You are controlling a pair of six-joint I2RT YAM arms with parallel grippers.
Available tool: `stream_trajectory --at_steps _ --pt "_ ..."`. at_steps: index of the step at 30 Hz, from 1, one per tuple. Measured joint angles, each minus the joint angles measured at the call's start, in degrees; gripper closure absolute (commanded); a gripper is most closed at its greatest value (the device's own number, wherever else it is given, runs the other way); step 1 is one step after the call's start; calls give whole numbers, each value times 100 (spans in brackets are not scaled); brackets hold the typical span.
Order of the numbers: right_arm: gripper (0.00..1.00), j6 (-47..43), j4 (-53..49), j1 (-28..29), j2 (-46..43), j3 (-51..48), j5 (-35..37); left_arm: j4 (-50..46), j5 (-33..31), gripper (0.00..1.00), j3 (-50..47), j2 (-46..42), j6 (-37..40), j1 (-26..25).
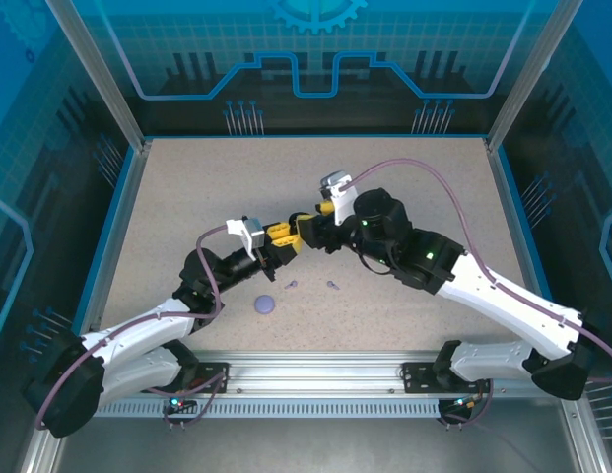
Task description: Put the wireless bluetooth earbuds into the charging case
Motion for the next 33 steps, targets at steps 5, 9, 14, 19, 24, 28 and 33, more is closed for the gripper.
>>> stream_trajectory --at_steps 5,9,14,19,24,28,33 --pt "29 164 -2 -417 -352 9 -422 7 0 97 0 0 -2 0" --pt "19 367 52 -898 -564 -87 -957 28 2 97 0 0 -26 0" --pt "8 922 431 -1674 -660 -619 -2159 173 55 97 0 0 -157 0" --pt "1 1351 621 -1829 -372 -695 -3178 321 131 97 0 0 -210 0" --pt "0 1495 638 -1735 22 -516 -3676 339 153 97 0 0 -278 0" --pt "0 1515 601 -1554 264 -321 -3862 350 153 97 0 0 -286 0" --pt "3 1445 463 -1410 350 -101 -3926 350 151 97 0 0 -286 0"
